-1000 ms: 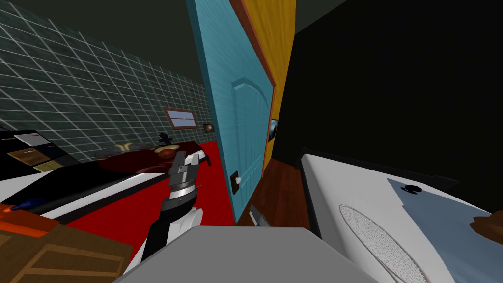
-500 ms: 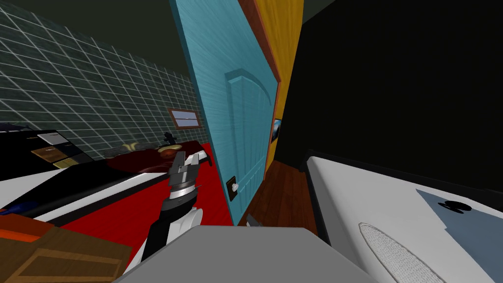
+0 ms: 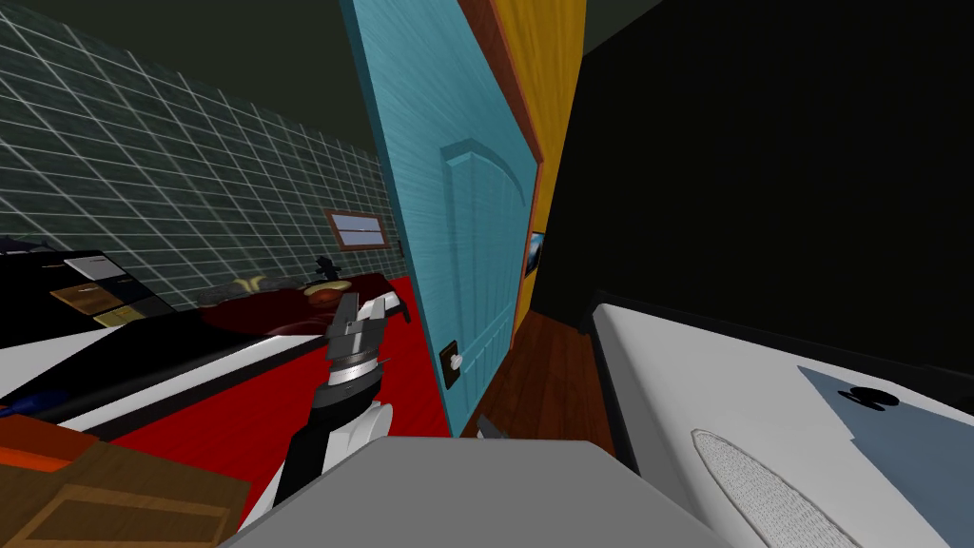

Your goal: Push the door open

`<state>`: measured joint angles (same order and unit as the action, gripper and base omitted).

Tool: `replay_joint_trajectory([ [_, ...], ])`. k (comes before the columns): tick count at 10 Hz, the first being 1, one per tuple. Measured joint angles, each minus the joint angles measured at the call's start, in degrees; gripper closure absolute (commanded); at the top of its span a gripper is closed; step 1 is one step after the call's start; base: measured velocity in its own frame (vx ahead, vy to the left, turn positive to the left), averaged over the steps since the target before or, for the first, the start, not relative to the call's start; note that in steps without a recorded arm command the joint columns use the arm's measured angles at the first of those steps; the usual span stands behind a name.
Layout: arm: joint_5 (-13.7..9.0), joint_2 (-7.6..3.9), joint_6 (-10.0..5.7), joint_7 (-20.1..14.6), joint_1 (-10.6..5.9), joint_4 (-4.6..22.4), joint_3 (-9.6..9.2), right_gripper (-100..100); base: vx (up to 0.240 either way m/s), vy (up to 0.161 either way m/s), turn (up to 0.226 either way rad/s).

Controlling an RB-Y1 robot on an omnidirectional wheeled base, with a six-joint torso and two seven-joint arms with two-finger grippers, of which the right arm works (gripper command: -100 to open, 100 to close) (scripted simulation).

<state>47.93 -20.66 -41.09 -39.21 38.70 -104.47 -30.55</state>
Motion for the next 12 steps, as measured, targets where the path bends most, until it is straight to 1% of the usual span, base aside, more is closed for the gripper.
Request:
replay_joint_trajectory([
  [2,0.0,0.0,0.0,0.0,0.0,0.0,0.0,-100,-0.003,0.007,-0.018],
  [4,0.1,-0.11,-0.05,-0.2,0.03,0.0,-0.05,-100,0.019,-0.01,0.056],
  [6,0.2,-0.13,-0.1,-0.3,0.05,0.1,-0.13,-100,-0.004,0.021,-0.041],
  [8,0.2,-0.11,-0.1,-0.3,0.07,0.1,-0.15,-100,0.01,-0.01,0.037],
  [12,0.2,-0.11,-0.1,-0.3,0.06,0.1,-0.15,-100,-0.004,0.0,-0.009],
])
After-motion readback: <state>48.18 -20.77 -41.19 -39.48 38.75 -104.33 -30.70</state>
